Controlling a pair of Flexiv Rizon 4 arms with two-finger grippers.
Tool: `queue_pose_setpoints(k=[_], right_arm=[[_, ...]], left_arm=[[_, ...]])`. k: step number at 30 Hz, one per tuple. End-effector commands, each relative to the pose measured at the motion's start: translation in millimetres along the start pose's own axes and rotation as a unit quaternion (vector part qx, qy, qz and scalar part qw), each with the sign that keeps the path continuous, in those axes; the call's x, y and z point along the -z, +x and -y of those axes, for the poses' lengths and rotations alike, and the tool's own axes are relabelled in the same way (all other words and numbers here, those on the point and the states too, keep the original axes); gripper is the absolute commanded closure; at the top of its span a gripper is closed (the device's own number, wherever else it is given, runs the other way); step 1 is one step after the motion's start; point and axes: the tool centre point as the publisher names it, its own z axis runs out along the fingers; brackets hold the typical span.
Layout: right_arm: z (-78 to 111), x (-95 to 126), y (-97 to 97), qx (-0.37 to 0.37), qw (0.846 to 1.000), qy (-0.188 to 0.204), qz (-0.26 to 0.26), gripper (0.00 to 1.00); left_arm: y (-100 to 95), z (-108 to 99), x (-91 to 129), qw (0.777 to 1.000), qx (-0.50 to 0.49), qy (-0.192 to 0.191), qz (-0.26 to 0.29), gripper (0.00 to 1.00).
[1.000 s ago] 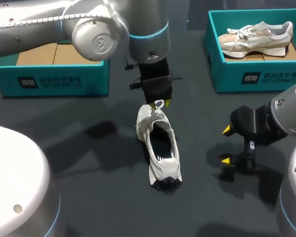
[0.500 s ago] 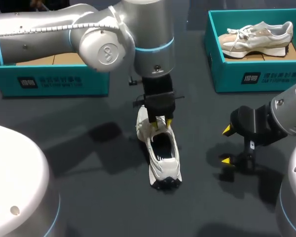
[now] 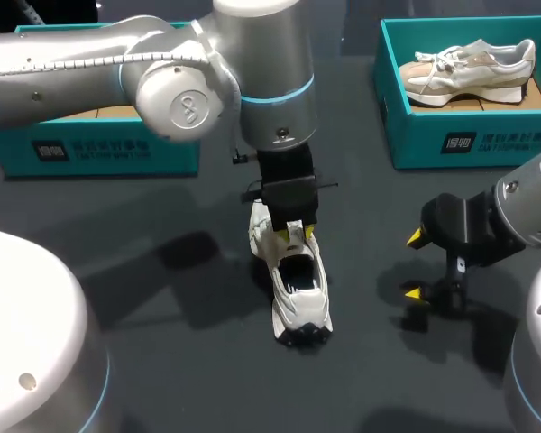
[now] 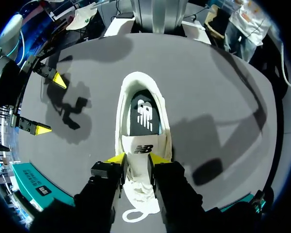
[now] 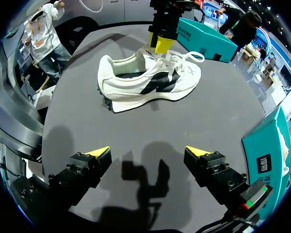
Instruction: Take the shoe out of the shoebox, open the shoe tongue, remove and reinsert the insole, then place the shoe into the shoebox
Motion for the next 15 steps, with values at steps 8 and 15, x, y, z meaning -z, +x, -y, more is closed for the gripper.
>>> queue_pose_setpoints(k=[8, 15], right_arm=[[0.4, 0.8, 1.8, 0.0, 1.0, 0.0, 0.001, 0.0], [0.4, 0.8, 1.8, 0.0, 1.0, 0.0, 0.001, 0.0]], left_arm=[[-1.0, 11.2, -38.0, 0.999, -0.002, 0.033, -0.019, 0.74], [10.2, 26.0, 1.8, 1.0, -0.006, 0.003, 0.002, 0.7]])
